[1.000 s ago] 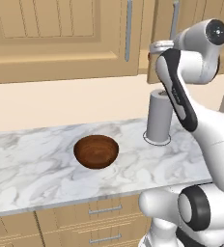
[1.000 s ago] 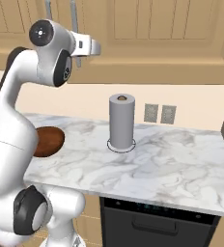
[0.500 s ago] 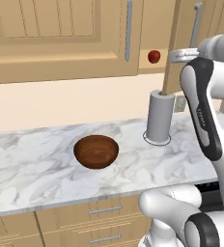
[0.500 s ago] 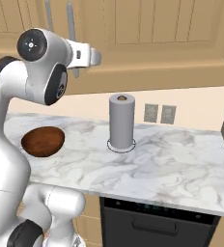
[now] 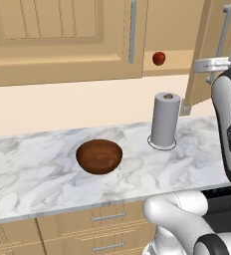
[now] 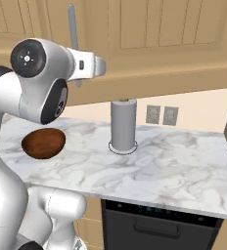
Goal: Open the cabinet. Pick the orange and apple from the cabinet and place them into the bowl. Then close the cabinet.
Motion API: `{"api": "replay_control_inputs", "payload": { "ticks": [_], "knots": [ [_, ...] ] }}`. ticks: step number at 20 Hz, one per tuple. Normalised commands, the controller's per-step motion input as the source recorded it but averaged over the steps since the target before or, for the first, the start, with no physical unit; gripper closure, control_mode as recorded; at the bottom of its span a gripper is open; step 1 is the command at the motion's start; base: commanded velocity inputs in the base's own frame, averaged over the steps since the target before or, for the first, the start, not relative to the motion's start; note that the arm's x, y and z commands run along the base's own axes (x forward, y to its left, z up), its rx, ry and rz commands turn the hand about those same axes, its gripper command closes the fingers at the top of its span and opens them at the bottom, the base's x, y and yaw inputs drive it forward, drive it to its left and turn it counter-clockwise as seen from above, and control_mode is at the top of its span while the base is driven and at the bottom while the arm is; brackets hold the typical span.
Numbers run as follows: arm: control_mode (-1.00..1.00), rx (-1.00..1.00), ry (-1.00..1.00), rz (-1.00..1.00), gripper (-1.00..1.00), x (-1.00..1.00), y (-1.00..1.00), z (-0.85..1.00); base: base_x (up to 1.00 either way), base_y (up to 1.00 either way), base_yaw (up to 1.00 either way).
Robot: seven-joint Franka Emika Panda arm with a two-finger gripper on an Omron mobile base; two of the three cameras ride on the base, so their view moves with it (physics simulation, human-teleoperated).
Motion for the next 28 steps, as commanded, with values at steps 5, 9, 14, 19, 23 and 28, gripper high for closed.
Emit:
{"api": "replay_control_inputs", "payload": {
  "ticks": [5,9,14,19,23,28],
  "knots": [
    [-1.00,0.00,0.02,0.02,-1.00,-0.03,-0.01,-0.01,0.00,0.00,0.00],
    [-1.00,0.00,0.25,0.00,-1.00,0.00,0.00,0.00,0.00,0.00,0.00],
    [-1.00,0.00,0.15,0.00,-1.00,-0.36,0.00,0.06,0.00,0.00,0.00],
    [-1.00,-0.02,0.00,-0.10,-1.00,-0.67,0.12,0.13,0.00,0.00,0.00],
    [-1.00,-0.08,0.00,-0.25,-1.00,-0.14,0.68,0.00,0.00,0.00,0.00],
    [-1.00,-0.09,0.00,-0.29,-1.00,0.00,0.73,0.00,0.00,0.00,0.00]
  ]
}}
